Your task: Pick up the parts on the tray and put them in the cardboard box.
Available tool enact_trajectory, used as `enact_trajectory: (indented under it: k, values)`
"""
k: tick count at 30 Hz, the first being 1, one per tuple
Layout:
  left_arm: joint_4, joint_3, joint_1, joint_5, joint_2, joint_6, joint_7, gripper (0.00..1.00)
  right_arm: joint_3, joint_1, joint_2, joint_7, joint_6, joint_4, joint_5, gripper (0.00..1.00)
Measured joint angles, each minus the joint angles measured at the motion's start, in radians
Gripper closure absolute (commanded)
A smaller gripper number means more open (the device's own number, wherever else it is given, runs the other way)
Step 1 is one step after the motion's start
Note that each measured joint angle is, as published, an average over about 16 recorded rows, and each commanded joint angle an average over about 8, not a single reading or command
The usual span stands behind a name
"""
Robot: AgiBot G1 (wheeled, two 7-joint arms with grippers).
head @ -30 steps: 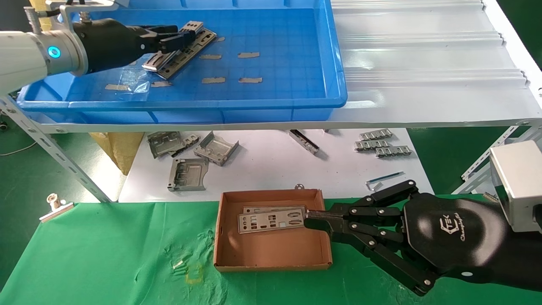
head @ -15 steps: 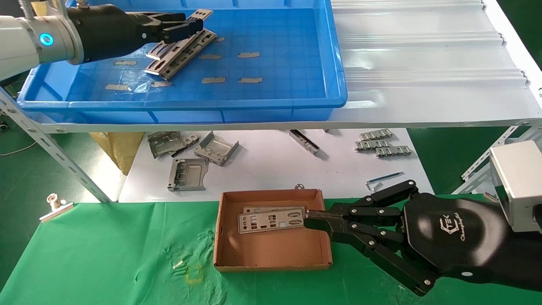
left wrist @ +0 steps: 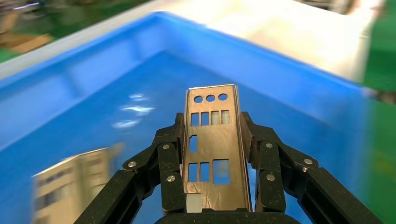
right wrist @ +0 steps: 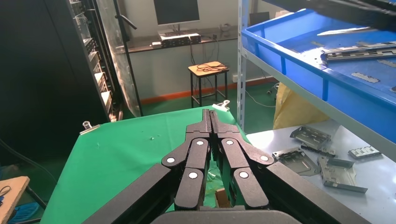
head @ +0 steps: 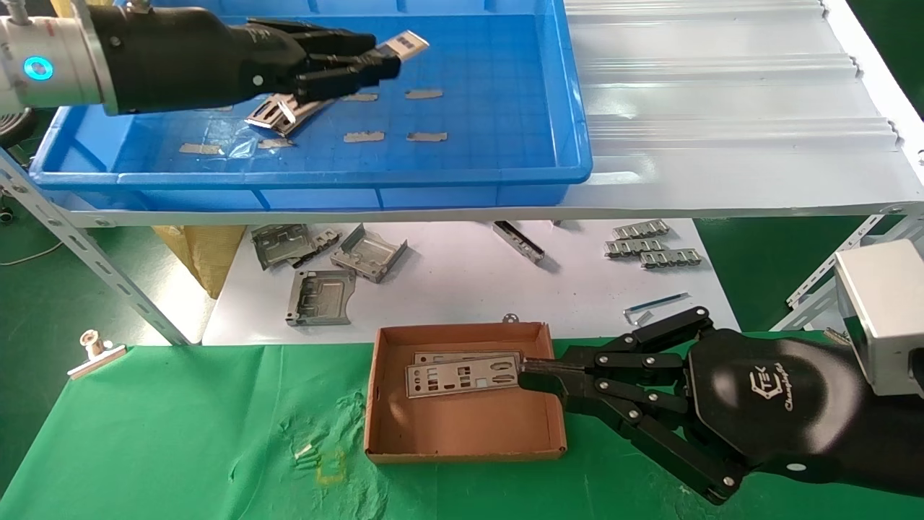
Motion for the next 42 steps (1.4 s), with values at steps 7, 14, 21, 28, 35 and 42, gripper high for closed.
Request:
enact_trajectory:
  k: [7, 14, 21, 28, 35, 42]
  values:
    - [-0.083, 0.028, 0.009, -0.012, -0.023, 0.184, 0.043, 1.00, 0.000, 0.000, 0.000, 0.000, 0.000, 0.000, 0.000, 0.00]
    - [-0.286, 0.114, 0.066, -0.079, -0.075, 0.252, 0.046, 1.00, 0.000, 0.000, 0.000, 0.000, 0.000, 0.000, 0.000, 0.00]
    - [-0.514, 0.226, 0.155, -0.179, -0.150, 0.235, 0.019, 1.00, 0.000, 0.000, 0.000, 0.000, 0.000, 0.000, 0.000, 0.00]
    - [-0.594, 0.286, 0.273, -0.244, -0.179, 0.163, 0.056, 1.00, 0.000, 0.000, 0.000, 0.000, 0.000, 0.000, 0.000, 0.00]
    - [-0.525, 0.296, 0.402, -0.248, -0.123, 0.059, 0.168, 1.00, 0.000, 0.000, 0.000, 0.000, 0.000, 0.000, 0.000, 0.00]
    - [-0.418, 0.311, 0.481, -0.215, -0.032, -0.046, 0.297, 1.00, 0.000, 0.000, 0.000, 0.000, 0.000, 0.000, 0.000, 0.00]
